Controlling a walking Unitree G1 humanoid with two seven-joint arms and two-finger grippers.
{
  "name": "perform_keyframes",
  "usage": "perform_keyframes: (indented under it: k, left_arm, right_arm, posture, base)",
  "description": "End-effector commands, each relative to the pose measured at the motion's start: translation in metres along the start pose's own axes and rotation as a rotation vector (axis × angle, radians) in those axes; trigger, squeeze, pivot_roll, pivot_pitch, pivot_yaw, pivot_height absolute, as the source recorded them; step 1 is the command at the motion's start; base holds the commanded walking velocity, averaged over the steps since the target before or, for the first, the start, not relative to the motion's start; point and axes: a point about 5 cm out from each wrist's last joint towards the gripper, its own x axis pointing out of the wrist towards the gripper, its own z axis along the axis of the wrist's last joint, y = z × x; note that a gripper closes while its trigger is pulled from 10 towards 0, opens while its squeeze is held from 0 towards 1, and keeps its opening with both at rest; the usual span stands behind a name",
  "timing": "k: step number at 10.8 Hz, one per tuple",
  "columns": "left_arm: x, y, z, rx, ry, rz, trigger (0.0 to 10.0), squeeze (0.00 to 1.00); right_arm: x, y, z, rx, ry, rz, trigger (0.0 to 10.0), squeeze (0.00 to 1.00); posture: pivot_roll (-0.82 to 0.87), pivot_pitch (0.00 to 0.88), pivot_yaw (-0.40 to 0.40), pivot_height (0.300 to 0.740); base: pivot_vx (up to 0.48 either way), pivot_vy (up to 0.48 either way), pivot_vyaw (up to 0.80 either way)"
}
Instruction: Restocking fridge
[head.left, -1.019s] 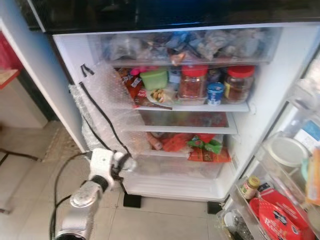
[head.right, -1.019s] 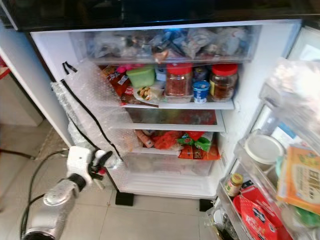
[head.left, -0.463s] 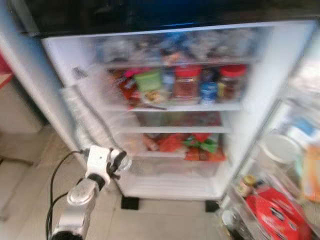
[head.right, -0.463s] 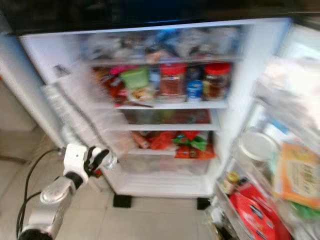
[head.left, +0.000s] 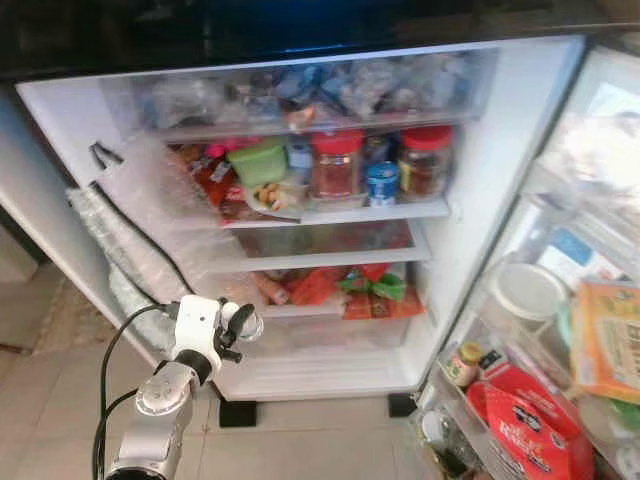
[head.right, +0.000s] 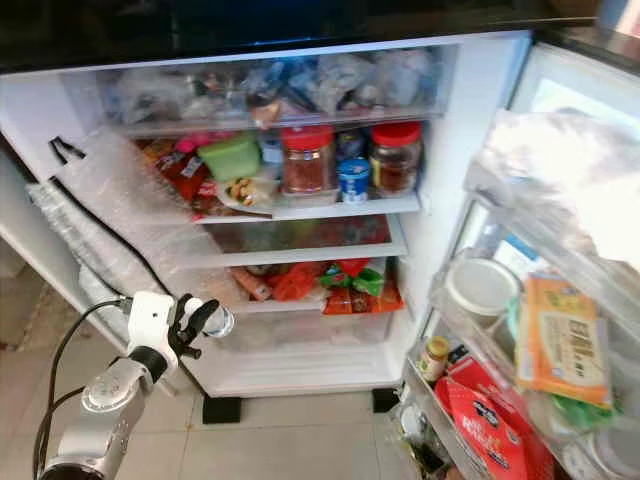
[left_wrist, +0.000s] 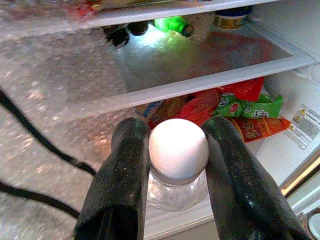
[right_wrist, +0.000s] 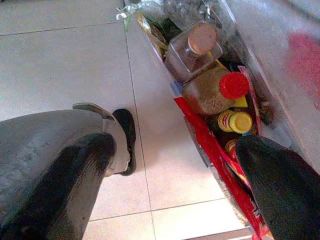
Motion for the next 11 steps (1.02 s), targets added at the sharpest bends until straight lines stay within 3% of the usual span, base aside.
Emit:
perform_keyframes:
  k: [1,11]
  left_arm:
    - [-0.0031,0.0042,0.0041,0.019,-0.021,0.02,10.0,0.0]
    - [-0.0052,0.0048,0.0057,-0.003,-0.014,0.027,10.0,0.0]
  right_arm:
    - [-0.001,0.0131,-0.0058,-0.008,0.012,0.057,10.0,0.0]
    - [-0.0009,0.0128,-0.0048,-0.007,0.005,0.068,10.0,0.0]
  posture:
    - [0.03,0.0,0.074,0.74]
    - [0.04,0.0,0.068,0.74]
  base:
    - [0.0,0.0,0.0]
    - [0.0,0.0,-0.07]
